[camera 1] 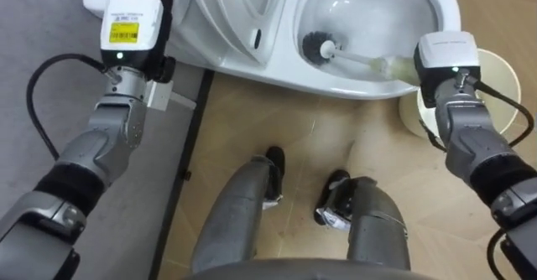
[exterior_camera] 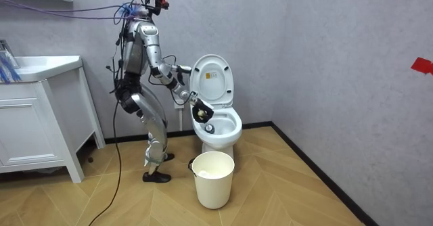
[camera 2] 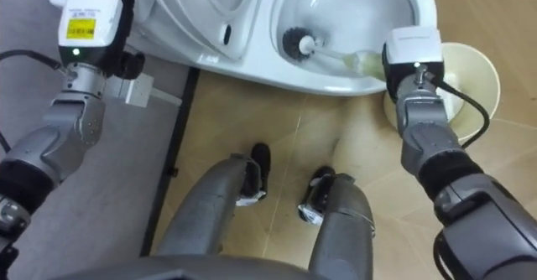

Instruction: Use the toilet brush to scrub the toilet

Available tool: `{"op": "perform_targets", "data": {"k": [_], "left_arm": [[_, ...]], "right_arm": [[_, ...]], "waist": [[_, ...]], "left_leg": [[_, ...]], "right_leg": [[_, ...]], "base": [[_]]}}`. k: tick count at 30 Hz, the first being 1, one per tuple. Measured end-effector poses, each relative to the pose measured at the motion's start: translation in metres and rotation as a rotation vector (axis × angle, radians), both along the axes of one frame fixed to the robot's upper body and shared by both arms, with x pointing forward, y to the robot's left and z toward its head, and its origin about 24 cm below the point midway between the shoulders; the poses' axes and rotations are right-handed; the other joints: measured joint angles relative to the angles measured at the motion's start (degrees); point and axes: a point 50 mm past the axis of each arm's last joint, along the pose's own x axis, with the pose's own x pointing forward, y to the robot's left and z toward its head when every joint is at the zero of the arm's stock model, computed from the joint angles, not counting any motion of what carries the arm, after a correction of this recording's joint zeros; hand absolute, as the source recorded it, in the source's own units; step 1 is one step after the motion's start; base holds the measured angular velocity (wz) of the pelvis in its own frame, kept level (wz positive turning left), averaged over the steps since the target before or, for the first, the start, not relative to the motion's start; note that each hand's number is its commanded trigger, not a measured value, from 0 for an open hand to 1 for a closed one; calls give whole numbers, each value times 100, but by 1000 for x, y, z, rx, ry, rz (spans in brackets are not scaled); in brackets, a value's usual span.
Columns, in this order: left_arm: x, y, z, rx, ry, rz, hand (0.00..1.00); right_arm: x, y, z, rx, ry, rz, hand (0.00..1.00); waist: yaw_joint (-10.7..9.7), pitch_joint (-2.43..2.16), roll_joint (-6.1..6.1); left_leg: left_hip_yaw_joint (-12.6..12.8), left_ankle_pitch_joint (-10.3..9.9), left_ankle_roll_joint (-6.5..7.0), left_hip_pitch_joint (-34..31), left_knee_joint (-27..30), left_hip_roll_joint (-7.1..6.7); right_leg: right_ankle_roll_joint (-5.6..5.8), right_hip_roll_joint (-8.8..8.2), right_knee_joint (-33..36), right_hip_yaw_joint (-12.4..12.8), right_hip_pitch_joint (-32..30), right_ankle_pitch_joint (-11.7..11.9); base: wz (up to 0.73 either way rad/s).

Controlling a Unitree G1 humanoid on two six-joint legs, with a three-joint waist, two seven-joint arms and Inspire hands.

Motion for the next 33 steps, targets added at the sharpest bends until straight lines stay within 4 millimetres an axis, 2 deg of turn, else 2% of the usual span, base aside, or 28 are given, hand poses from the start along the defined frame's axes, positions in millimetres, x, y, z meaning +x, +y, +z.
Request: {"op": "perform_targets", "data": {"k": [3,8,10,11,13,17,18,19,20,22,25,28,33], "left_arm": [[-4,1,-7,-19,61,-3,0],[-21,8,-23,-40,146,11,0],[-29,16,-29,-57,180,40,0],[-33,19,-32,-60,196,49,0],[-55,29,-42,-69,257,88,0],[-80,38,-52,-92,330,136,0],[-90,39,-53,-102,344,139,0],[-100,39,-54,-117,357,147,0],[-104,38,-54,-120,364,148,0],[-122,33,-59,-152,393,161,0],[-134,30,-66,-190,427,195,0],[-147,24,-69,-248,448,219,0],[-160,24,-75,-289,469,270,0]], "right_arm": [[-10,-4,-9,3,50,-5,100],[-33,-13,-27,31,137,-17,100],[-48,-19,-36,47,175,-28,100],[-53,-21,-39,54,188,-36,100],[-79,-29,-53,82,245,-73,100],[-101,-33,-63,118,285,-118,100],[-109,-32,-68,145,299,-138,100],[-120,-31,-74,173,318,-161,100],[-126,-31,-77,188,328,-177,100],[-152,-33,-86,222,372,-233,100],[-170,-30,-94,280,399,-298,100],[-184,-25,-101,337,419,-350,100],[-190,-23,-105,409,419,-410,100]], "waist": [[0,-11,-30],[-51,-131,-282],[-94,-152,-406],[-96,-157,-423],[-84,-216,-501],[-104,-226,-540],[-111,-242,-576],[-111,-277,-643],[-111,-282,-659],[-117,-297,-652],[-126,-310,-622],[-140,-319,-614],[-131,-327,-580]], "left_leg": [[17,1,1,328,-103,-1],[18,3,2,763,-204,-64],[15,2,2,1040,-325,-72],[11,2,2,1130,-361,-75],[-4,0,2,1552,-572,-92],[-26,-1,4,2062,-904,-116],[-22,-1,5,2233,-1046,-114],[-27,0,6,2418,-1185,-136],[-41,0,6,2507,-1224,-147],[-163,-1,6,2932,-1395,-186],[-163,-3,6,3307,-1608,-195],[-161,-3,5,3520,-1748,-195],[-128,-2,4,3736,-1930,-174]], "right_leg": [[18,6,-138,-30,348,-10],[70,-44,-246,-86,822,-111],[97,-45,-402,-197,1158,-130],[105,-41,-467,-232,1277,-131],[193,21,-765,-238,1736,-112],[288,89,-1165,-306,2272,-51],[306,117,-1316,-339,2452,-18],[323,124,-1423,-342,2615,-11],[338,131,-1485,-356,2722,-6],[417,201,-1882,-425,3283,66],[461,269,-2245,-499,3689,138],[465,311,-2450,-498,3915,173],[435,387,-2672,-436,4132,231]], "base": [[0],[11],[21],[18],[11],[9],[7],[9],[11],[14],[8],[-2],[-8]]}}
